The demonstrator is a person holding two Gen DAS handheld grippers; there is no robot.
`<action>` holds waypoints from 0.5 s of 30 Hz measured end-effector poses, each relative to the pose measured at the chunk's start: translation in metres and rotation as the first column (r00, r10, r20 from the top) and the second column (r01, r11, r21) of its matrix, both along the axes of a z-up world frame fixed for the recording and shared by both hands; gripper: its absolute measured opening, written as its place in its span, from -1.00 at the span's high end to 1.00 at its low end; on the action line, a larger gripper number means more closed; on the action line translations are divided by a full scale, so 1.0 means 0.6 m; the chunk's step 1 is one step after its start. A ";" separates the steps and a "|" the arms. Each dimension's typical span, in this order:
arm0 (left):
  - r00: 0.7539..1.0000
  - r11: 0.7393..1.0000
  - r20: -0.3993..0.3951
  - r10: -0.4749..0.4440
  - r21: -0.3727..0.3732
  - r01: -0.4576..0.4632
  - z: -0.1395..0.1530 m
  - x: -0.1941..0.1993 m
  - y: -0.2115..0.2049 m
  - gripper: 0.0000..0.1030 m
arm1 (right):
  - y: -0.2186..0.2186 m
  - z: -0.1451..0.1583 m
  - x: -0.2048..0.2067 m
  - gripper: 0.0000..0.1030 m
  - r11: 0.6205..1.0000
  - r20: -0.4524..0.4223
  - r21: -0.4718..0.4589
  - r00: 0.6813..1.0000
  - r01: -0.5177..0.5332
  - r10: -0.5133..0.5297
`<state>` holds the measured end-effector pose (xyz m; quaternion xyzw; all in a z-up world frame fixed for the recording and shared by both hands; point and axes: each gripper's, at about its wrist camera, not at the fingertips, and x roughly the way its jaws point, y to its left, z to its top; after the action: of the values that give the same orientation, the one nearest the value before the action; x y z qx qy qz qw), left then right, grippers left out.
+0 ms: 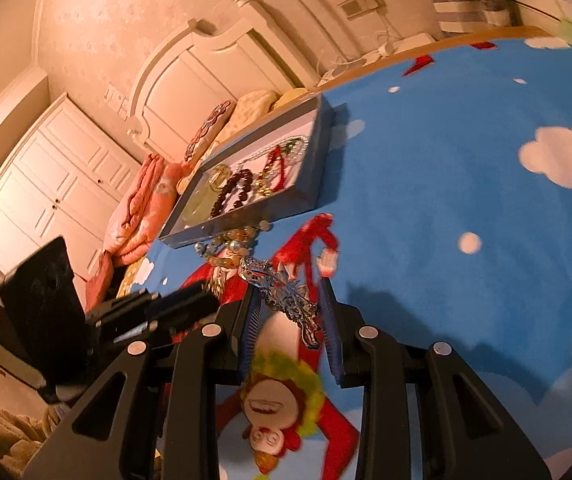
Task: Organize jewelry
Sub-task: 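Carry both brooches into the tray and open both tools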
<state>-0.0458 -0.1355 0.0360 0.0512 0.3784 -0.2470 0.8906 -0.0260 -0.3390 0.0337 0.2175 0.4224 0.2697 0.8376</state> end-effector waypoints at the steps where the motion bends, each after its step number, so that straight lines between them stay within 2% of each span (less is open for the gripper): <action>1: 1.000 1.000 0.008 0.013 0.003 -0.013 0.005 0.007 0.008 0.66 | 0.008 0.005 0.005 0.41 1.000 0.009 -0.012 1.000 -0.010 0.010; 9: 0.995 0.996 0.037 0.091 -0.001 -0.091 0.038 0.066 0.054 0.66 | 0.064 0.040 0.046 0.41 0.996 0.074 -0.078 0.996 -0.041 0.047; 15: 0.990 0.991 0.052 0.129 0.037 -0.131 0.045 0.123 0.059 0.66 | 0.104 0.054 0.086 0.41 0.989 0.115 -0.147 0.992 -0.036 0.053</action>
<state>0.0280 -0.1004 0.0632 0.0507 0.3637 -0.1792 0.9127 0.0254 -0.2767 0.0662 0.1305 0.3953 0.2692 0.8685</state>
